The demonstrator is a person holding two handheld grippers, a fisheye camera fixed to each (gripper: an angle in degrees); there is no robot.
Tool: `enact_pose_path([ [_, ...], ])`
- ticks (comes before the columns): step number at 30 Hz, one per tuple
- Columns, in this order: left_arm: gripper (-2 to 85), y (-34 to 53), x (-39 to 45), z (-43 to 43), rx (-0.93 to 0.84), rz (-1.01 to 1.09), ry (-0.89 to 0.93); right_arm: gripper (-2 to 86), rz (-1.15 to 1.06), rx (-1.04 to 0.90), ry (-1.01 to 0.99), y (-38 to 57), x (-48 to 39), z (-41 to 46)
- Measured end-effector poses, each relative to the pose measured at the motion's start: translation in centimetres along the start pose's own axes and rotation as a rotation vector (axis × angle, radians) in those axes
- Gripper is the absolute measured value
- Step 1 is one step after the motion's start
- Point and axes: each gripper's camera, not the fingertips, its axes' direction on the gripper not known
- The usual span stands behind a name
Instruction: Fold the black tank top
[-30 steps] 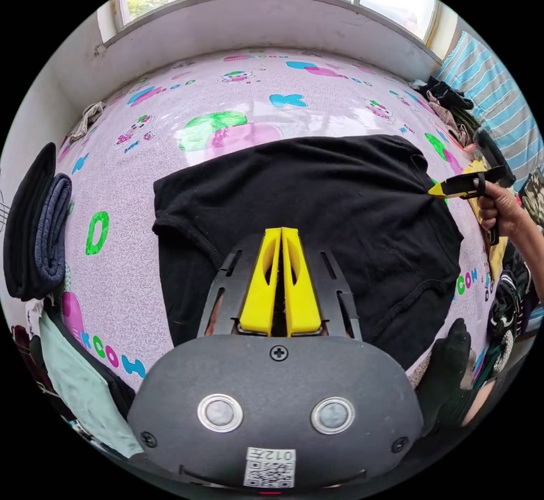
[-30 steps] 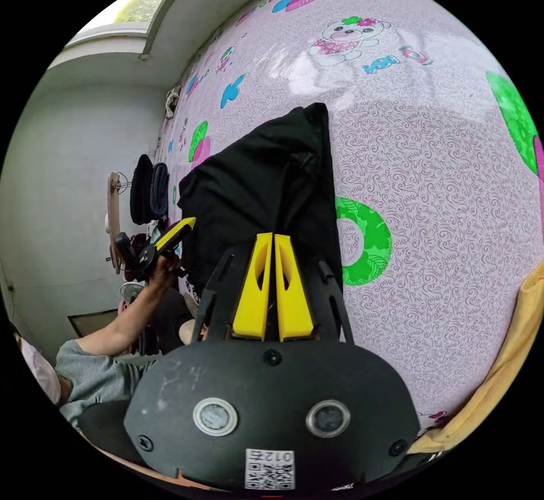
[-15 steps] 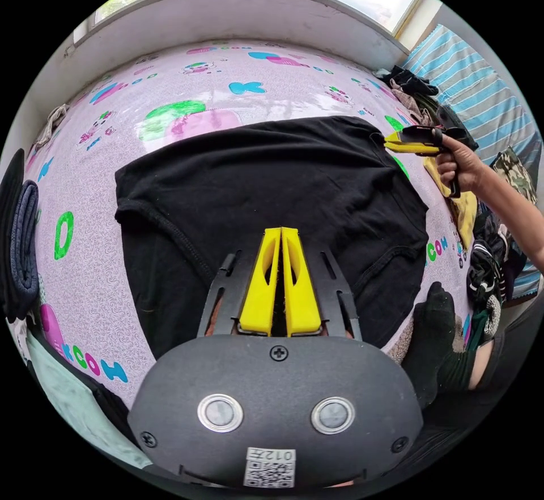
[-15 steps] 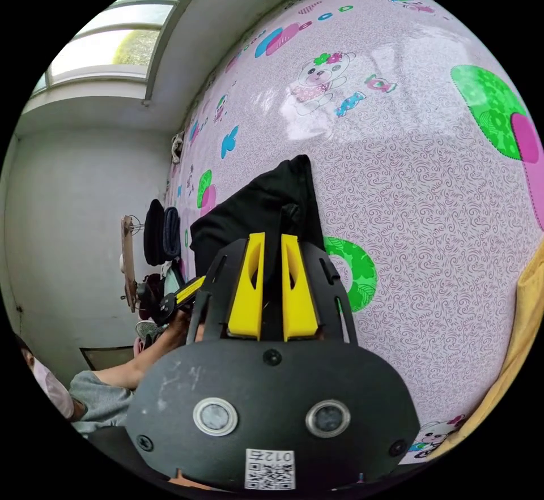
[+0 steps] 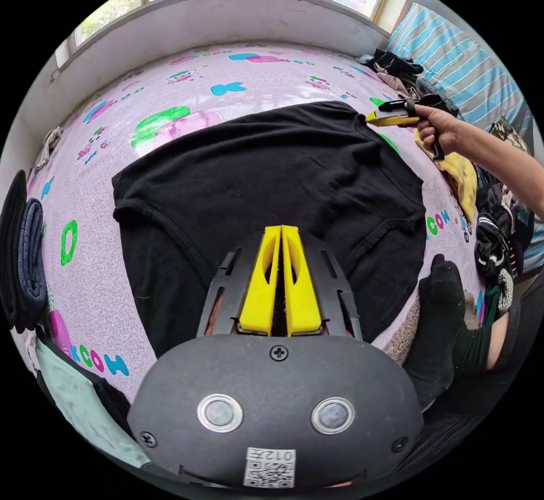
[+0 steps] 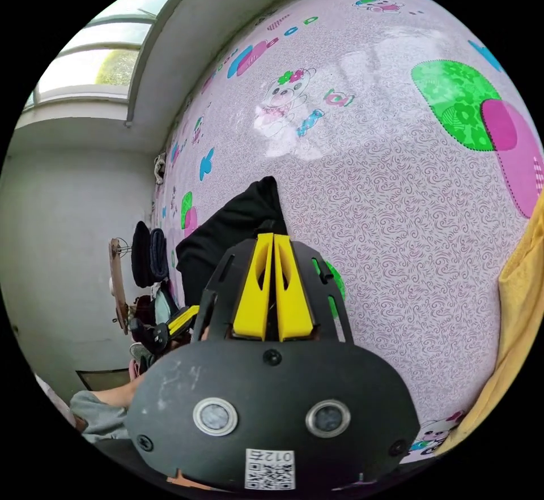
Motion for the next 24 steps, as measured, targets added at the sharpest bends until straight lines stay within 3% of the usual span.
enact_pose_path([
  [3,-0.1,0.7,-0.3,-0.3,0.015,-0.051,0.019,2.2,-0.152,-0.036,-0.126,3.0,-0.7,-1.6],
  [8,-0.1,1.9,-0.1,-0.7,0.039,-0.056,0.026,6.5,-0.331,-0.273,-0.101,9.7,-1.1,0.8],
  [20,0.5,4.4,0.1,-1.1,0.069,-0.029,0.034,7.3,-0.423,-0.214,-0.022,13.3,2.8,-2.1],
  [24,0.5,5.2,-0.2,-1.4,0.036,-0.027,0.043,6.2,-0.461,-0.278,-0.015,13.5,3.2,-1.6],
])
